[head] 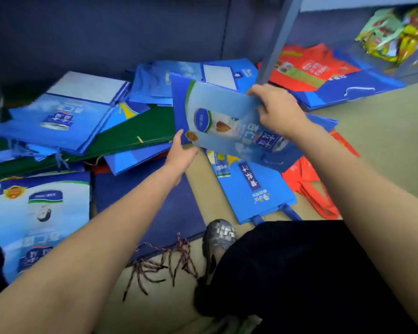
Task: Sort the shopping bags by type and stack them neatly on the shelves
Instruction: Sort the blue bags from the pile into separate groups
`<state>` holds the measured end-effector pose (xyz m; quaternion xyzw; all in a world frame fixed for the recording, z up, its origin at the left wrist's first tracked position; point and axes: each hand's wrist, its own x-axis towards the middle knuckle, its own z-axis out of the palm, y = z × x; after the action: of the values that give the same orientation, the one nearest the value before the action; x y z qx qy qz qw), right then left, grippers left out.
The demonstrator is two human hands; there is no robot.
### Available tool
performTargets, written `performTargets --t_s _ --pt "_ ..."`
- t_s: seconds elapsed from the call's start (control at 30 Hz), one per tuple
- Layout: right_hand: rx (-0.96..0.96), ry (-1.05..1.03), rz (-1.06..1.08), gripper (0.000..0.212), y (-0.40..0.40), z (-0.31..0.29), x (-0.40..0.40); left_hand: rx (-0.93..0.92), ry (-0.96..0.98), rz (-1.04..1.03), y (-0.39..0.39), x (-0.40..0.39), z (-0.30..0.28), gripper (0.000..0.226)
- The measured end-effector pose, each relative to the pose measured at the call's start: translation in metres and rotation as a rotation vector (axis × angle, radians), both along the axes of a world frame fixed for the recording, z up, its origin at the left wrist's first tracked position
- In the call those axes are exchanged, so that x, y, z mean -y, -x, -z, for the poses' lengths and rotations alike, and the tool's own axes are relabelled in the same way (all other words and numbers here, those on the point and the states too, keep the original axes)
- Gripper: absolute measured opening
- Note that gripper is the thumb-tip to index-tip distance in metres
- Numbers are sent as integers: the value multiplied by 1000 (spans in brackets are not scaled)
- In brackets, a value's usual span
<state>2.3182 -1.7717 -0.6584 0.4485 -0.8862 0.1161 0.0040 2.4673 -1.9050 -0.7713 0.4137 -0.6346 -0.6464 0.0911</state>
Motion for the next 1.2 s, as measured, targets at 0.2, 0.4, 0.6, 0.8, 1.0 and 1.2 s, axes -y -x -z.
performTargets --t_s 0.2,0.4,0.6,0.8,1.0,1.2 --pt "184 427 -210 60 -76 -50 79 -98 -110 -227 -93 54 -30 82" --pt "496 377 -117 50 -166 37 174 -124 30 -617 -215 131 -11 73" --pt "672 -63 -254 44 -269 151 208 375 -79 -627 -335 126 62 44" --pt "637 -392 -284 44 -324 216 217 853 14 -414 -382 162 108 75" --pt "753 -414 -224 74 -342 233 230 858 130 -354 -386 177 117 84" --pt "733 -536 -286 78 -324 215 242 676 301 -164 -377 208 107 86"
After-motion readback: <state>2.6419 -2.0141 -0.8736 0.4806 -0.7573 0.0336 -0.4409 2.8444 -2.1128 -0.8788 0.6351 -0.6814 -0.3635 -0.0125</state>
